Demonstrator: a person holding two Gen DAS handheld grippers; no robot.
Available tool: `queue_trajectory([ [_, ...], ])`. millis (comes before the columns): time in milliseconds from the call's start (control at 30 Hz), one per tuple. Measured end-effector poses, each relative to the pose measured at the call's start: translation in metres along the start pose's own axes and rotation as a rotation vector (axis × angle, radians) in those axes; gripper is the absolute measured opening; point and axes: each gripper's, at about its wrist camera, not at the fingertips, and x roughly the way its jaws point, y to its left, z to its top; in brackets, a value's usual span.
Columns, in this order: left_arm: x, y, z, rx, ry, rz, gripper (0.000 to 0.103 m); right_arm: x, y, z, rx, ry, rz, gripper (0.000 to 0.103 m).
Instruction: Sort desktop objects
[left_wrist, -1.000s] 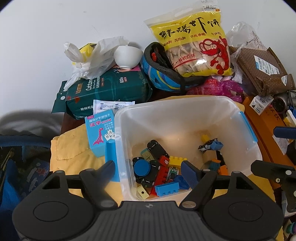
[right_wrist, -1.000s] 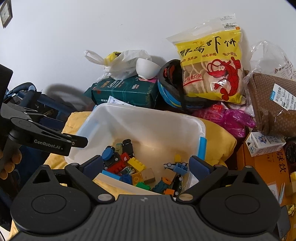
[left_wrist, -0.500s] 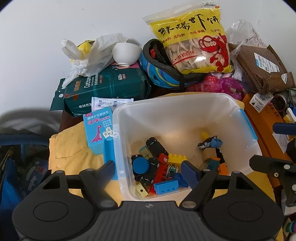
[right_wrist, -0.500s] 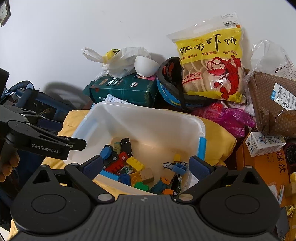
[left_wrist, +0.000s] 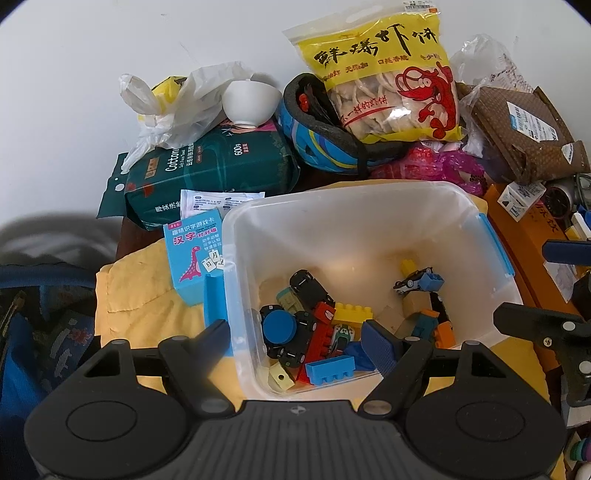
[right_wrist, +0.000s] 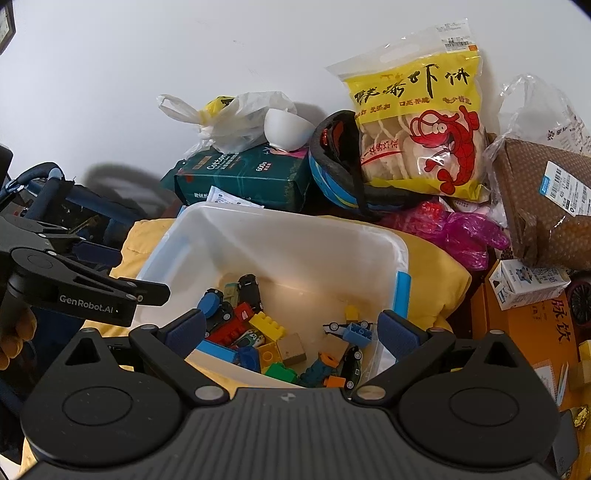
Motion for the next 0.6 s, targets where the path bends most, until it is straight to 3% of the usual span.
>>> queue_trajectory([
  [600, 0.006, 0.0039, -0.0003, -0.003, 0.013, 0.012, 0.081, 0.006, -0.0028, 0.0001, 0.021, 0.022, -0.012, 0.102],
])
